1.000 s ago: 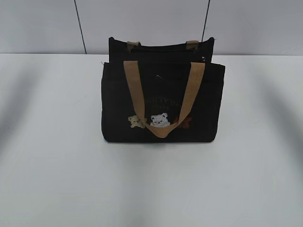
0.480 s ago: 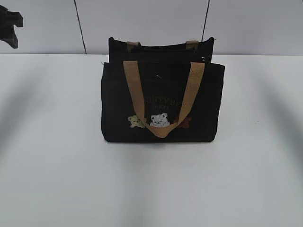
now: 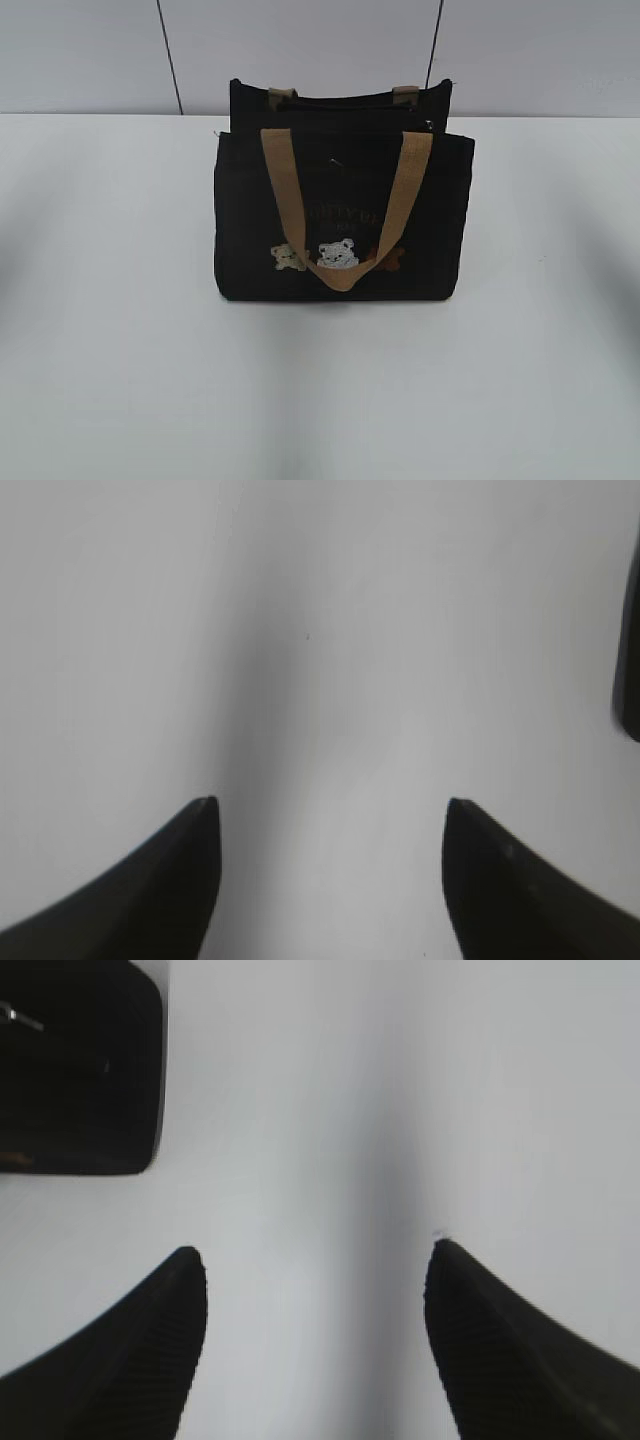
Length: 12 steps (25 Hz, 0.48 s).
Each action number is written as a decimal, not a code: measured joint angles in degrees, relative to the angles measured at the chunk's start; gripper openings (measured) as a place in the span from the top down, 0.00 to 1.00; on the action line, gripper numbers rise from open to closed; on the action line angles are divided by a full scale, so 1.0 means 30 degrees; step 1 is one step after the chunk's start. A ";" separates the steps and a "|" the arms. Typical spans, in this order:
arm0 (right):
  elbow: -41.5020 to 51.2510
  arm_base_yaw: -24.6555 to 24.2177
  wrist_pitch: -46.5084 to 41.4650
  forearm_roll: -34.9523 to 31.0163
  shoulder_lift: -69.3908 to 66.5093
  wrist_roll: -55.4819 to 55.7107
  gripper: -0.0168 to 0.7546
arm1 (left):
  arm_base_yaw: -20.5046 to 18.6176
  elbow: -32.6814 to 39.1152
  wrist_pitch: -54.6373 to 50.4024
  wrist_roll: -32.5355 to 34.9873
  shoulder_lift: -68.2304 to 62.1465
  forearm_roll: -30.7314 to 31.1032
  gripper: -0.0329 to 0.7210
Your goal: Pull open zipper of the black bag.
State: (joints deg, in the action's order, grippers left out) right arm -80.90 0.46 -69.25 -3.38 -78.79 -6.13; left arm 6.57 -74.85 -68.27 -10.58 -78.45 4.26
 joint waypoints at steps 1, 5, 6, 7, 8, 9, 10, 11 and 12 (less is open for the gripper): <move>0.0980 0.0000 -0.0018 0.0000 0.0961 -0.0016 0.31 | 0.0000 0.0569 -0.0158 0.0028 0.1053 -0.0060 0.27; 0.4517 0.0000 -0.0084 -0.0125 0.5122 -0.0411 0.31 | 0.0000 0.3036 -0.0405 0.0052 0.5389 -0.0172 0.27; 0.5360 0.0000 -0.0084 -0.0137 0.6053 -0.0512 0.31 | 0.0000 0.3657 -0.0429 0.0052 0.6571 -0.0172 0.27; 0.6061 0.0000 -0.0090 -0.0137 0.7170 -0.0571 0.31 | 0.0000 0.4165 -0.0429 0.0052 0.7567 -0.0172 0.27; 0.6906 0.0000 -0.0090 -0.0137 0.8265 -0.0597 0.31 | 0.0000 0.4782 -0.0457 0.0052 0.8819 -0.0172 0.27; 0.7778 0.0000 -0.0090 -0.0146 0.9223 -0.0616 0.31 | 0.0000 0.5437 -0.0442 0.0052 1.0128 -0.0172 0.27; 0.8547 0.0000 -0.0090 -0.0146 1.0443 -0.0636 0.31 | 0.0000 0.6068 -0.0486 0.0052 1.1490 -0.0172 0.27; 0.9447 0.0000 -0.0090 -0.0146 1.1919 -0.0699 0.31 | 0.0000 0.6583 -0.0513 0.0052 1.2643 -0.0172 0.27; 1.0306 0.0000 -0.0145 -0.0218 1.3062 -0.0855 0.31 | 0.0000 0.7253 -0.0513 0.0052 1.3709 -0.0172 0.27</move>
State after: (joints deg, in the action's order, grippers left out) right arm -49.98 0.46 -69.68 -4.04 -39.60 -8.70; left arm 6.57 -53.09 -69.81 -10.43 -37.33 3.75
